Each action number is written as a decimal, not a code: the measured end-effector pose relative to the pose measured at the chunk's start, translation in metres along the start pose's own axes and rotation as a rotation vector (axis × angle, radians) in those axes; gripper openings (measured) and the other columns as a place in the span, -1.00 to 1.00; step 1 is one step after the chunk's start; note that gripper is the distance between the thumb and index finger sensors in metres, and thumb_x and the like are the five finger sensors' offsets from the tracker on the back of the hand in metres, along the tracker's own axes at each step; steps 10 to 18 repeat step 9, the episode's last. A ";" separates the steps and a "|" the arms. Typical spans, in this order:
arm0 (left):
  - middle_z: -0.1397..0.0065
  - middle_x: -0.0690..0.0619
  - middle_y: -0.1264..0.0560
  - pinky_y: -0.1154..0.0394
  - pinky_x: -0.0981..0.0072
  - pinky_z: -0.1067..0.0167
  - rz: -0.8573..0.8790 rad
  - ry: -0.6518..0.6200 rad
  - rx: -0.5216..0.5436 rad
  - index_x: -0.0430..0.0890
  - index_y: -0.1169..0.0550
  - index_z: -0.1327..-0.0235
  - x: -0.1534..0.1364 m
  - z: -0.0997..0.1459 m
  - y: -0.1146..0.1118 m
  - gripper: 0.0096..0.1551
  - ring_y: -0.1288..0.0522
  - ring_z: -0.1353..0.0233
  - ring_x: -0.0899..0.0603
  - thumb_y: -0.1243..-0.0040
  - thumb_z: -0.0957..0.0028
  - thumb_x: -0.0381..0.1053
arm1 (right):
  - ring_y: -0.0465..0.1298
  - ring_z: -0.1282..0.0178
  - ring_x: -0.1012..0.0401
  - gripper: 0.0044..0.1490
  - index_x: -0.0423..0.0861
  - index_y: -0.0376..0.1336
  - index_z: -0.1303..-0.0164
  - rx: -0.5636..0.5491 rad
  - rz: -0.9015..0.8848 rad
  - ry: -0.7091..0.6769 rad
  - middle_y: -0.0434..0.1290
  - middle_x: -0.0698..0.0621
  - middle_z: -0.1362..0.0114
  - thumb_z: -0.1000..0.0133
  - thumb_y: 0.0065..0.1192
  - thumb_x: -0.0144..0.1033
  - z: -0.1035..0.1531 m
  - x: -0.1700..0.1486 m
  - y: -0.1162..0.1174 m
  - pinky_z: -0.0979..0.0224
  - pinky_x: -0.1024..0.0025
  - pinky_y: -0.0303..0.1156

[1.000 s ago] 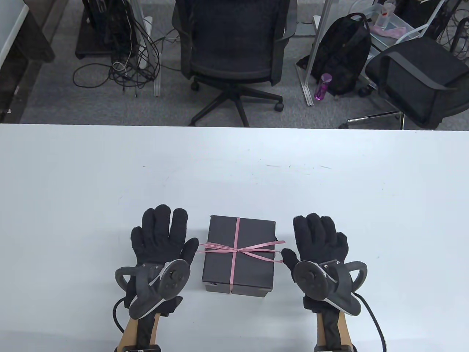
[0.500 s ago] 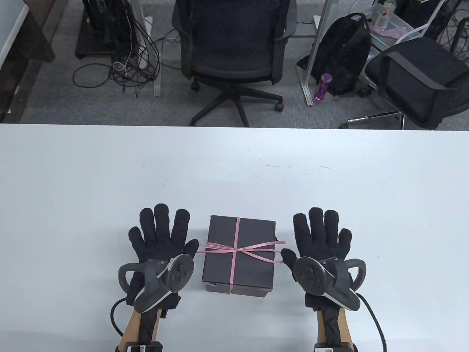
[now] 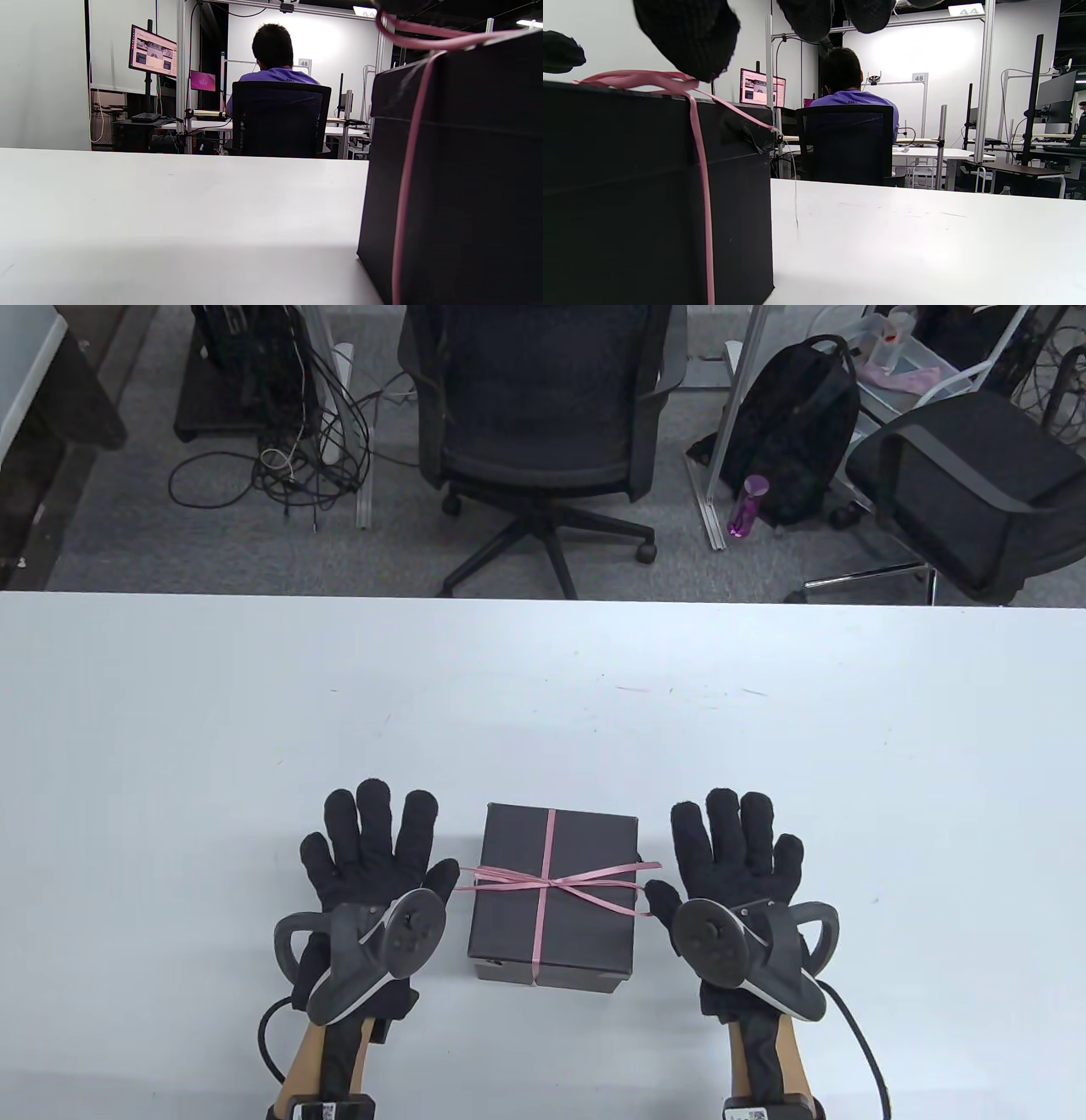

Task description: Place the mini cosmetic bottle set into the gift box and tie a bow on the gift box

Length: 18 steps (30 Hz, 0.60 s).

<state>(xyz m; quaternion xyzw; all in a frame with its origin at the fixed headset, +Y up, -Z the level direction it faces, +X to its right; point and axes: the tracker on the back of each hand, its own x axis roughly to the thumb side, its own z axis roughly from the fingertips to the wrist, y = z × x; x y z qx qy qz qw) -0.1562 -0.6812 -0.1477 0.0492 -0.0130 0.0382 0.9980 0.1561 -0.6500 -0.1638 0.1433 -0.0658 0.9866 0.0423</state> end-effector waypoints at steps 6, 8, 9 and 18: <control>-0.79 -0.30 0.14 -0.07 -0.59 -0.49 0.010 0.002 -0.005 0.08 0.10 -0.78 -0.001 -0.001 0.000 -0.09 0.10 -0.71 -0.59 0.18 -0.26 0.37 | -0.22 -0.62 -0.44 0.06 -0.32 -0.08 -0.77 0.012 -0.009 0.000 -0.15 -0.49 -0.75 -0.24 0.19 0.00 0.000 0.000 0.001 -0.41 -0.69 -0.11; -0.79 -0.30 0.13 -0.07 -0.59 -0.49 0.010 0.004 -0.007 0.08 0.10 -0.78 -0.002 -0.001 0.000 -0.09 0.10 -0.71 -0.58 0.18 -0.26 0.37 | -0.22 -0.62 -0.44 0.06 -0.32 -0.08 -0.77 0.015 -0.009 0.001 -0.14 -0.49 -0.75 -0.24 0.19 0.00 -0.001 0.001 0.001 -0.41 -0.69 -0.11; -0.79 -0.30 0.13 -0.07 -0.59 -0.49 0.012 0.004 -0.008 0.08 0.09 -0.79 -0.002 -0.001 0.000 -0.09 0.10 -0.71 -0.59 0.18 -0.26 0.37 | -0.22 -0.62 -0.44 0.06 -0.32 -0.08 -0.77 0.016 -0.009 0.000 -0.14 -0.49 -0.75 -0.24 0.19 0.00 -0.001 0.001 0.001 -0.41 -0.69 -0.11; -0.79 -0.30 0.13 -0.07 -0.59 -0.49 0.012 0.004 -0.008 0.08 0.09 -0.79 -0.002 -0.001 0.000 -0.09 0.10 -0.71 -0.59 0.18 -0.26 0.37 | -0.22 -0.62 -0.44 0.06 -0.32 -0.08 -0.77 0.016 -0.009 0.000 -0.14 -0.49 -0.75 -0.24 0.19 0.00 -0.001 0.001 0.001 -0.41 -0.69 -0.11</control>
